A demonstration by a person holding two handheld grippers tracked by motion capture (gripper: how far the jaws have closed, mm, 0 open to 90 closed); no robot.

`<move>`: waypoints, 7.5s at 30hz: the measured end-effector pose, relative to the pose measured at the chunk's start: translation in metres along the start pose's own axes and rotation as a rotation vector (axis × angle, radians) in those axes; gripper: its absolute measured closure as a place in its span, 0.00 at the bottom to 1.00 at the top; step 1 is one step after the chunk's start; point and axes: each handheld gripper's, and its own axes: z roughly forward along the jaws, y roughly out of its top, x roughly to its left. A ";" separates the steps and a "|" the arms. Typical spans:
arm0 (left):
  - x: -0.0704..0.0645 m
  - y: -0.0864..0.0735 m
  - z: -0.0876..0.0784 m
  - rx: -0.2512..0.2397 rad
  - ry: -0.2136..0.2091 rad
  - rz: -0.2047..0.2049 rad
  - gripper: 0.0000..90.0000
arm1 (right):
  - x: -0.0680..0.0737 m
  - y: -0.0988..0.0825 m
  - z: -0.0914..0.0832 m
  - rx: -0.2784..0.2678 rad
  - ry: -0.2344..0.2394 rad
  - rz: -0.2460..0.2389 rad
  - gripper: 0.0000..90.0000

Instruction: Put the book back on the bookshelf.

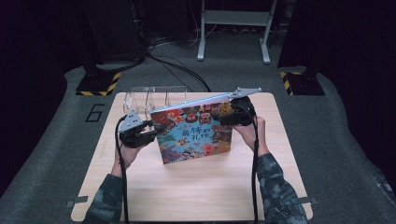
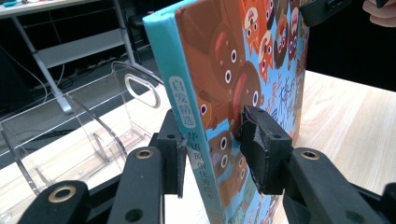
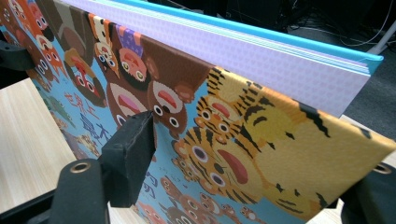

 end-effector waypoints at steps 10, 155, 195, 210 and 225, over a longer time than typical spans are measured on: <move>-0.001 0.002 0.001 -0.007 -0.007 0.009 0.67 | 0.003 0.001 0.002 0.032 -0.041 -0.018 0.26; 0.010 0.102 -0.004 0.278 -0.224 0.003 0.90 | -0.045 -0.206 0.021 0.112 -0.251 0.310 0.20; 0.065 0.109 -0.104 0.181 0.037 -0.104 0.89 | -0.044 -0.206 0.022 0.112 -0.261 0.306 0.21; 0.082 0.103 -0.129 0.173 0.121 -0.136 0.89 | -0.044 -0.206 0.022 0.112 -0.262 0.305 0.22; 0.100 0.100 -0.136 0.178 0.223 -0.184 0.89 | -0.044 -0.206 0.022 0.119 -0.262 0.299 0.22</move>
